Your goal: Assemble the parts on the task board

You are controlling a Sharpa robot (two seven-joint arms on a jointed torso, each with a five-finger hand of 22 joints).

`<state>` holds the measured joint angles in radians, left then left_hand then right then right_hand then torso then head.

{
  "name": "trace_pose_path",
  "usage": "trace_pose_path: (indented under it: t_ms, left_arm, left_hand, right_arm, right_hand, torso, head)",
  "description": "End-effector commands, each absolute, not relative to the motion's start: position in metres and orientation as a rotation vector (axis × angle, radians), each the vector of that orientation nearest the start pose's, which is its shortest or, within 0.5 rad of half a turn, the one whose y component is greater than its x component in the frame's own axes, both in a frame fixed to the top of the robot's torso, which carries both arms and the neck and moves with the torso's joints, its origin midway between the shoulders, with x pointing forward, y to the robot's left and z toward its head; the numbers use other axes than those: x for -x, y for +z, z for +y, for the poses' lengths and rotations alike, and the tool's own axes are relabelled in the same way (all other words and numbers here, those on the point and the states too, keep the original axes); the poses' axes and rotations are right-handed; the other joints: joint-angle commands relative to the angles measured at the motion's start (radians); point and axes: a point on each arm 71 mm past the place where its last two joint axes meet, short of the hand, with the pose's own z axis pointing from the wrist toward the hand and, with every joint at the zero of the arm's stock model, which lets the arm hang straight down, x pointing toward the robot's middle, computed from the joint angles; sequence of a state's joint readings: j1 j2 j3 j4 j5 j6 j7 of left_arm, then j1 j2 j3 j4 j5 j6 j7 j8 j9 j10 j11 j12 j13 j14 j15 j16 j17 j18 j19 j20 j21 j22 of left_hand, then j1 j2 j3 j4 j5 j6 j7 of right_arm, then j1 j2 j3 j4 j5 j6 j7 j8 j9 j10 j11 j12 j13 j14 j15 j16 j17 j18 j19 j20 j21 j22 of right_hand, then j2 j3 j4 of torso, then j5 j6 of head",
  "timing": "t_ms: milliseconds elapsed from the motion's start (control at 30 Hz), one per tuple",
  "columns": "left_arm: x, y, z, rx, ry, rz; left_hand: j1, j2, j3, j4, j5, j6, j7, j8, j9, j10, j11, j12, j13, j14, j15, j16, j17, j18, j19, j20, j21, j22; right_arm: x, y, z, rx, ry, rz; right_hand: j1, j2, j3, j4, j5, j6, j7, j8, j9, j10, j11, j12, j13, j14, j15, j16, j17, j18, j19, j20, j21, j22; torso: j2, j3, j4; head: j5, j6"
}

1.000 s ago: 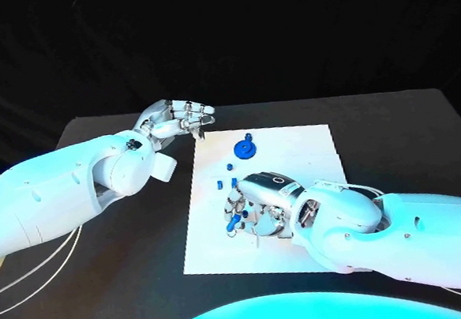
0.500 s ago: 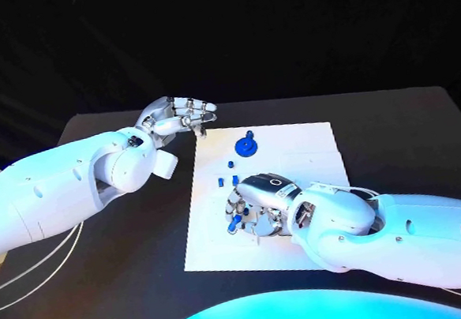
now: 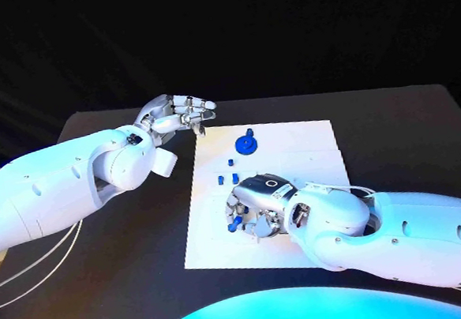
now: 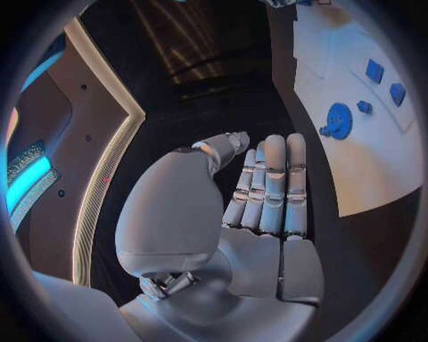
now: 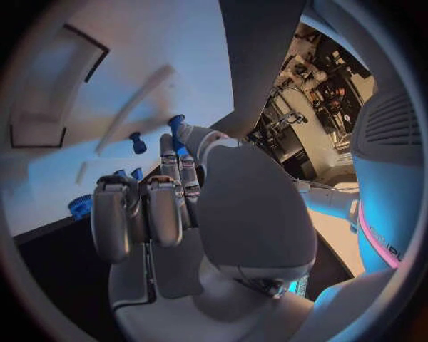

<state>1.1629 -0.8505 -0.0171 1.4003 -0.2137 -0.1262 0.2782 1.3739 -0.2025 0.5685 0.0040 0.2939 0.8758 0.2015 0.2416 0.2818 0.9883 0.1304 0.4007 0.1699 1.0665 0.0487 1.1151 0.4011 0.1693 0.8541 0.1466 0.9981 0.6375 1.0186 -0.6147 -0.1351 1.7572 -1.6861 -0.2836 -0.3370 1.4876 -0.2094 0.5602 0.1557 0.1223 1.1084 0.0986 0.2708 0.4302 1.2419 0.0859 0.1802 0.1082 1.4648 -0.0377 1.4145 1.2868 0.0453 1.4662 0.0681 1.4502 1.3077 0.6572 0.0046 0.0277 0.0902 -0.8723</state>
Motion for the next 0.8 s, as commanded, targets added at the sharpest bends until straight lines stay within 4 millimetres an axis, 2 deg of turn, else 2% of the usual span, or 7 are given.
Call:
trace_pose_path:
  t_ms: [33,133,300,400,433,533,800]
  left_arm:
    - [-0.501,-0.201,0.236,0.957,-1.489,1.635]
    - [-0.501,-0.201,0.236,0.957,-1.488,1.636]
    - [-0.501,-0.201,0.236,0.958,-1.488,1.636]
    - [-0.501,-0.201,0.236,0.958,-1.489,1.638]
    - [-0.501,-0.201,0.236,0.958,-1.489,1.639]
    - [-0.501,-0.201,0.236,0.958,-1.489,1.640]
    - [-0.501,-0.201,0.237,0.959,-1.488,1.643]
  left_hand:
    - [-0.001,0.011,0.000,-0.007,0.006,-0.001,0.002,-0.002,-0.001,-0.005,0.000,0.003,-0.001,0.003,0.002,-0.004,-0.002,0.015,0.002,0.000,-0.004,-0.001]
    - [-0.001,0.011,0.000,-0.007,0.006,-0.001,0.002,-0.002,-0.001,-0.005,0.000,0.003,-0.001,0.003,0.002,-0.004,-0.002,0.015,0.002,0.000,-0.004,-0.001]
    - [-0.001,0.011,0.000,-0.007,0.006,-0.001,0.002,-0.002,-0.001,-0.005,0.000,0.003,-0.001,0.003,0.002,-0.004,-0.002,0.015,0.002,0.000,-0.004,-0.001]
    - [-0.001,0.011,0.000,-0.007,0.006,-0.001,0.002,-0.002,-0.001,-0.005,0.000,0.003,-0.001,0.003,0.002,-0.004,-0.002,0.015,0.002,0.000,-0.004,-0.001]
    - [-0.001,0.011,0.000,-0.007,0.006,-0.001,0.002,-0.002,-0.001,-0.005,0.000,0.003,-0.001,0.003,0.002,-0.004,-0.002,0.015,0.002,0.000,-0.004,-0.001]
    - [-0.001,0.011,0.000,-0.007,0.006,-0.001,0.002,-0.002,-0.001,-0.005,0.000,0.003,-0.001,0.003,0.002,-0.004,-0.002,0.015,0.002,0.000,-0.004,-0.001]
    - [-0.002,0.012,0.000,-0.007,0.007,-0.002,0.002,-0.002,-0.002,-0.007,0.001,0.005,-0.001,0.003,0.003,-0.005,-0.002,0.015,0.002,0.000,-0.004,-0.001]
  right_arm:
    - [-0.353,-0.261,-0.037,0.498,0.795,1.825]
    - [-0.351,-0.261,-0.035,0.506,0.788,1.814]
    - [-0.349,-0.261,-0.030,0.513,0.802,1.796]
    - [-0.347,-0.260,-0.027,0.513,0.822,1.788]
    - [-0.346,-0.260,-0.026,0.513,0.828,1.786]
    - [-0.346,-0.261,-0.025,0.512,0.836,1.785]
    - [-0.347,-0.261,-0.028,0.485,0.830,1.772]
  right_hand:
    - [0.000,0.011,0.005,-0.003,0.006,-0.002,0.006,0.004,0.001,0.061,-0.054,-0.001,0.024,0.054,-0.005,0.002,-0.001,-0.019,0.066,-0.009,-0.003,0.202]
    - [-0.001,0.011,0.005,-0.004,0.006,-0.003,0.006,0.004,0.001,0.061,-0.054,-0.002,0.024,0.054,-0.005,0.001,-0.004,-0.019,0.066,-0.009,-0.004,0.201]
    - [-0.023,-0.002,0.006,-0.012,0.006,-0.017,0.009,-0.001,0.005,0.047,-0.049,-0.017,0.028,0.052,-0.001,-0.003,-0.011,-0.017,0.062,-0.006,-0.012,0.198]
    - [-0.065,-0.030,-0.002,0.002,0.029,-0.049,0.019,-0.023,-0.003,0.021,-0.036,-0.040,0.027,0.050,0.010,-0.007,-0.017,-0.014,0.056,0.001,-0.029,0.191]
    - [-0.084,-0.046,-0.008,0.010,0.034,-0.064,0.025,-0.035,-0.008,0.007,-0.029,-0.052,0.026,0.051,0.015,-0.004,-0.014,-0.012,0.052,0.006,-0.039,0.187]
    - [-0.114,-0.075,-0.026,0.026,0.027,-0.097,0.031,-0.061,-0.018,-0.022,-0.018,-0.075,0.023,0.049,0.025,-0.007,-0.021,-0.008,0.046,0.015,-0.060,0.178]
    - [-0.115,-0.078,-0.067,0.023,0.030,-0.140,0.025,-0.096,-0.031,-0.080,-0.009,-0.098,0.019,0.034,0.034,-0.029,-0.062,0.008,0.018,0.024,-0.141,0.142]
  torso:
    - [0.000,0.0002,0.0001]
    - [0.000,0.0002,0.0003]
    - [-0.001,-0.0004,-0.0004]
    - [0.000,-0.0004,-0.0002]
    - [-0.001,-0.0003,0.0001]
    - [-0.001,-0.0003,0.0001]
    - [-0.001,-0.0006,-0.0005]
  head:
    - [-0.002,0.000]
    - [-0.003,0.000]
    - [-0.003,0.000]
    - [-0.003,0.000]
    - [-0.004,0.000]
    - [-0.004,0.000]
    - [-0.007,0.000]
